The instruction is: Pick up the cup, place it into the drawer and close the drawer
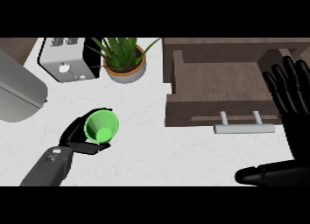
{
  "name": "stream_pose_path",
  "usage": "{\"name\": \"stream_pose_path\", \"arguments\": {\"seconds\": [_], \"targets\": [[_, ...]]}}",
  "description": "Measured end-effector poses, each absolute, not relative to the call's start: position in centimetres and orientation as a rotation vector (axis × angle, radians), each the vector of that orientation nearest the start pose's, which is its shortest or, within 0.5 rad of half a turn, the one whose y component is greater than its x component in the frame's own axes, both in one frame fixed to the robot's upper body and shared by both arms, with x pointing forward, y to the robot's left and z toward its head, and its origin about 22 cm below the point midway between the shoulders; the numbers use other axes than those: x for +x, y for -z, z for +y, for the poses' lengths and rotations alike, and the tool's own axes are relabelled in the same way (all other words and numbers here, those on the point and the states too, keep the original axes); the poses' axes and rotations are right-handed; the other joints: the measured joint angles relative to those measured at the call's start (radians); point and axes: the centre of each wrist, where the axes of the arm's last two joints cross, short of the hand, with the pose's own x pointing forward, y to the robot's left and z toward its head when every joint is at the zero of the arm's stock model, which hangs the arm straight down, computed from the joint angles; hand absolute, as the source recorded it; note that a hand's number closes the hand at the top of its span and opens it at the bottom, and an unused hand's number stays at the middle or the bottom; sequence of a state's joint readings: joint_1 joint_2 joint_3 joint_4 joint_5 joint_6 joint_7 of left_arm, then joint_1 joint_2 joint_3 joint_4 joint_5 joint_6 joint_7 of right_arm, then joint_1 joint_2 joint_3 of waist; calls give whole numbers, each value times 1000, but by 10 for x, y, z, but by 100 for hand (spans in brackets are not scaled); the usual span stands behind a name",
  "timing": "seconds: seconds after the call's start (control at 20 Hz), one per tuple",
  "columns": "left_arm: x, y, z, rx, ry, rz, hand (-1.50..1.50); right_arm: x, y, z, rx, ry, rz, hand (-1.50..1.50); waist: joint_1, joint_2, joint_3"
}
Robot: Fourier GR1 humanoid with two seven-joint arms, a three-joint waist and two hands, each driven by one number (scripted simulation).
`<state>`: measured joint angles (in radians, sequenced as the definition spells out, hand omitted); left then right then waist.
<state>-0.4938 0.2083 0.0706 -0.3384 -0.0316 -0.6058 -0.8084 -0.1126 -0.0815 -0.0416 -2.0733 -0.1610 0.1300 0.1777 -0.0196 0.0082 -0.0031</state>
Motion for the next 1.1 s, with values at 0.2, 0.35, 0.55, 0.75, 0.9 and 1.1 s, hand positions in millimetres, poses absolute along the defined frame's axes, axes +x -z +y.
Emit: {"name": "stream_pose_path", "arguments": {"seconds": [0.2,0.35,0.55,0.75,0.9,1.1], "targets": [[296,121,289,-577,217,-1540,150,221,-144,-235,173,-144,-2004,-150,-1,-1,0],[299,119,288,-555,204,-1592,150,222,-147,-233,175,-142,-2003,-150,-1,-1,0],[282,129,295,-403,26,-1700,150,226,-148,-238,153,-133,-2005,-150,17,-4,1],[269,137,298,-205,-174,-1797,150,221,-149,-239,147,-131,-2001,-150,21,-7,2],[264,140,295,-130,-234,-1846,150,220,-142,-240,149,-133,-2000,-150,20,-8,2],[272,129,290,-123,-267,-1921,150,220,-139,-244,148,-133,-1994,-150,23,-10,3]]}}
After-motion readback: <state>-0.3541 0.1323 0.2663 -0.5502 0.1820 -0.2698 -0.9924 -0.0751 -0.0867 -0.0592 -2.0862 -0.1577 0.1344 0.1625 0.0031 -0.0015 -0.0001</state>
